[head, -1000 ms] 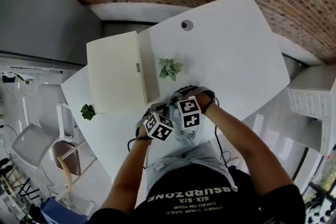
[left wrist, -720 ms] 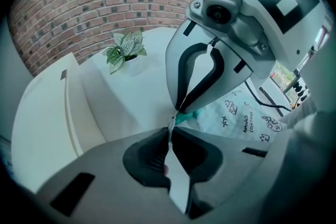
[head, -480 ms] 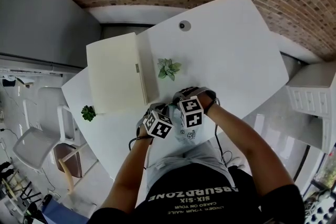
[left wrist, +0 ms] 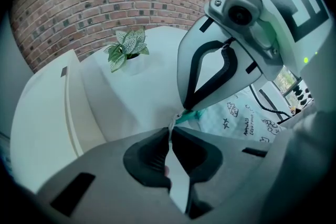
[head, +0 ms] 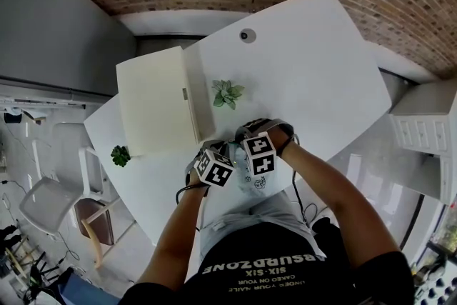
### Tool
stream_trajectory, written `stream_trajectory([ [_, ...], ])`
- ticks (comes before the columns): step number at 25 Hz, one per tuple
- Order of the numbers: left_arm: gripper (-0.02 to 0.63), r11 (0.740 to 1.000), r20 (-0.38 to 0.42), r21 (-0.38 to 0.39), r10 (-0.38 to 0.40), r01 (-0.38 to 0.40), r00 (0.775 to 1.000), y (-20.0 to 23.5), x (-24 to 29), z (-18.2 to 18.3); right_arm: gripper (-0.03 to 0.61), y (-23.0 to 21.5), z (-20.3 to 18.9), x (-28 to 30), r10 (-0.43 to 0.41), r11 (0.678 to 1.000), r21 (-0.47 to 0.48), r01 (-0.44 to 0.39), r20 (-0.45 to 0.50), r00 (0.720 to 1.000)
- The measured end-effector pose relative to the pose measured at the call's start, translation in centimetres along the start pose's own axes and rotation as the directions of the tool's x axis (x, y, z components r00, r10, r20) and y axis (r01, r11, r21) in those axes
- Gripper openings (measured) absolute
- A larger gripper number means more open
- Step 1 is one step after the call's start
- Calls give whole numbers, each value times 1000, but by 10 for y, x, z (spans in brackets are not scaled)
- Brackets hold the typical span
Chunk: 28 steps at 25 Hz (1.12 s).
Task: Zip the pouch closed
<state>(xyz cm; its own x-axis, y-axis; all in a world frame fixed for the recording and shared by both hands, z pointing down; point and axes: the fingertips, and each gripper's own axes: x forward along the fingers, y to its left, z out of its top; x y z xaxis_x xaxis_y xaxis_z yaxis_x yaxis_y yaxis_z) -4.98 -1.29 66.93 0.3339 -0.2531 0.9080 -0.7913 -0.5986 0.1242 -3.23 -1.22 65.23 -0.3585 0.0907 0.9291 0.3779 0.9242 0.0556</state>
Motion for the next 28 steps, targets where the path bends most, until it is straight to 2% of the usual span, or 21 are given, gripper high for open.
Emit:
stream_trajectory([
  [7, 25, 1000, -2, -7, 0, 0, 1000, 0, 0, 1, -2, 0, -3, -1, -8, 999, -48, 5, -46, 999],
  [12, 25, 1000, 4, -13, -6, 6, 1000, -1, 0, 1, -2, 0, -9, -4, -4, 1000, -10, 4, -49, 999],
  [28, 25, 1000, 1, -12, -4, 4, 1000, 0, 0, 0, -2, 5, -24, -10, -25, 1000, 2, 25, -62, 998],
])
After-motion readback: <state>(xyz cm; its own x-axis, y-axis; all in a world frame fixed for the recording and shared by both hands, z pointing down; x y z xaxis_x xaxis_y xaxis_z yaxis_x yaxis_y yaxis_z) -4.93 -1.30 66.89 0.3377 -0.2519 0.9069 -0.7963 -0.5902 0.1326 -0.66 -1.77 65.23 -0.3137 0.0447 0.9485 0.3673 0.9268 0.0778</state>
